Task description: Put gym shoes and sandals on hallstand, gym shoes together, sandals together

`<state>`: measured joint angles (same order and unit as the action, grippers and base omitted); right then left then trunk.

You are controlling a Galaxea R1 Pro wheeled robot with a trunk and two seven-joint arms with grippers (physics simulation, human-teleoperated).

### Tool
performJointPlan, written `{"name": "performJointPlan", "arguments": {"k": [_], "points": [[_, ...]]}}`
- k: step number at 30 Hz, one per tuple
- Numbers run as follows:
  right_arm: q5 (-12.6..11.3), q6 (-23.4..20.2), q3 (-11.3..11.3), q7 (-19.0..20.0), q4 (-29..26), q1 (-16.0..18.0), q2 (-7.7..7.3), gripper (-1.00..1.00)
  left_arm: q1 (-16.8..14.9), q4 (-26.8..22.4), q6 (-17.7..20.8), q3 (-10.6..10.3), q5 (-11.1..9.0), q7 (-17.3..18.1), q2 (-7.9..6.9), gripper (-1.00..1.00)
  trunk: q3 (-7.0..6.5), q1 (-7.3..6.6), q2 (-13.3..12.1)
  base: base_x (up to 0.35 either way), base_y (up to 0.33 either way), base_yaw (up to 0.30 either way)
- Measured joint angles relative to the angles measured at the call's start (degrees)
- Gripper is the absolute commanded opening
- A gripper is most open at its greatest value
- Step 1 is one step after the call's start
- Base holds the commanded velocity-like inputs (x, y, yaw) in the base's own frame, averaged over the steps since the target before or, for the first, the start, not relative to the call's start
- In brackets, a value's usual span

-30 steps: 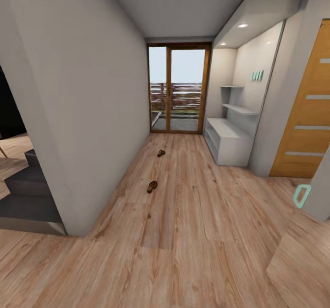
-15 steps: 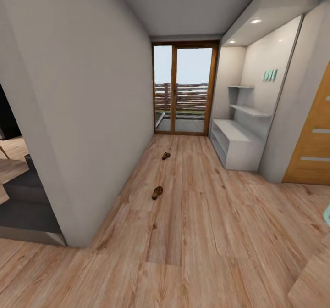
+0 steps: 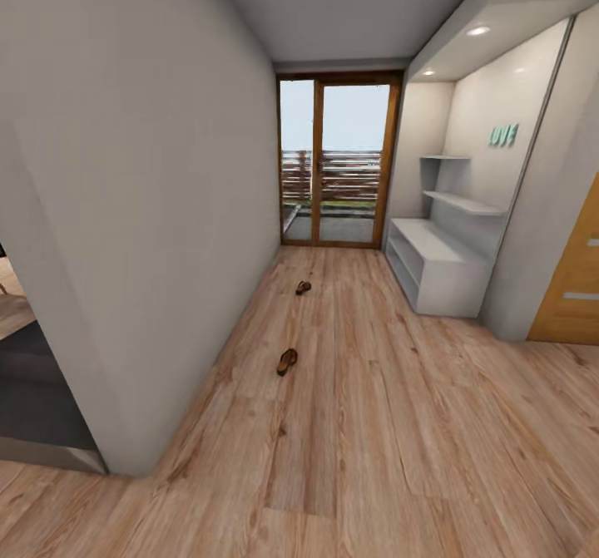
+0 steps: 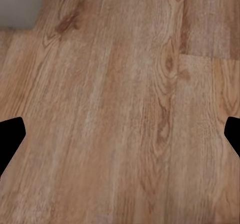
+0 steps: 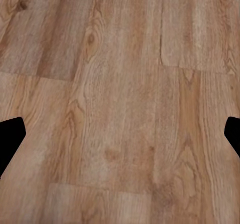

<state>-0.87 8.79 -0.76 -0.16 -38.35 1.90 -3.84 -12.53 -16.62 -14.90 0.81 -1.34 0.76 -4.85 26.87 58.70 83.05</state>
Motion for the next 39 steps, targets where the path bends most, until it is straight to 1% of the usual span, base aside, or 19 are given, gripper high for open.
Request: {"name": "performJointPlan", "arguments": {"k": [18, 25, 29, 34, 39], "points": [[0.08, 0.00, -0.05, 0.00, 0.00, 0.00, 0.00, 1.00, 0.00, 0.05, -0.03, -0.10, 0.08, 0.03, 0.03, 1.00, 0.00, 0.00, 0.00, 0.329, 0.000, 0.000], [0.12, -0.05, -0.10, 0.02, 0.00, 0.00, 0.00, 1.00, -0.03, -0.07, 0.00, -0.26, 0.43, 0.02, 0.19, 1.00, 0.00, 0.01, 0.00, 0.289, 0.000, 0.000], [0.14, -0.07, -0.13, 0.05, -0.04, 0.00, 0.00, 1.00, -0.16, -0.20, 0.03, -0.44, 0.54, 0.00, 0.58, 1.00, 0.00, 0.01, 0.00, 0.281, 0.000, 0.000], [0.16, -0.08, -0.17, 0.07, -0.22, 0.00, 0.01, 1.00, -0.36, -0.24, 0.05, -0.53, 0.66, -0.02, 1.54, 1.00, 0.00, 0.01, 0.00, 0.279, 0.000, 0.000], [0.13, -0.09, -0.16, 0.25, -0.48, 0.00, 0.01, 1.00, -0.43, -0.18, -0.01, -0.45, 0.69, -0.02, 1.82, 1.00, 0.00, 0.01, 0.00, 0.264, 0.000, 0.000]]}}
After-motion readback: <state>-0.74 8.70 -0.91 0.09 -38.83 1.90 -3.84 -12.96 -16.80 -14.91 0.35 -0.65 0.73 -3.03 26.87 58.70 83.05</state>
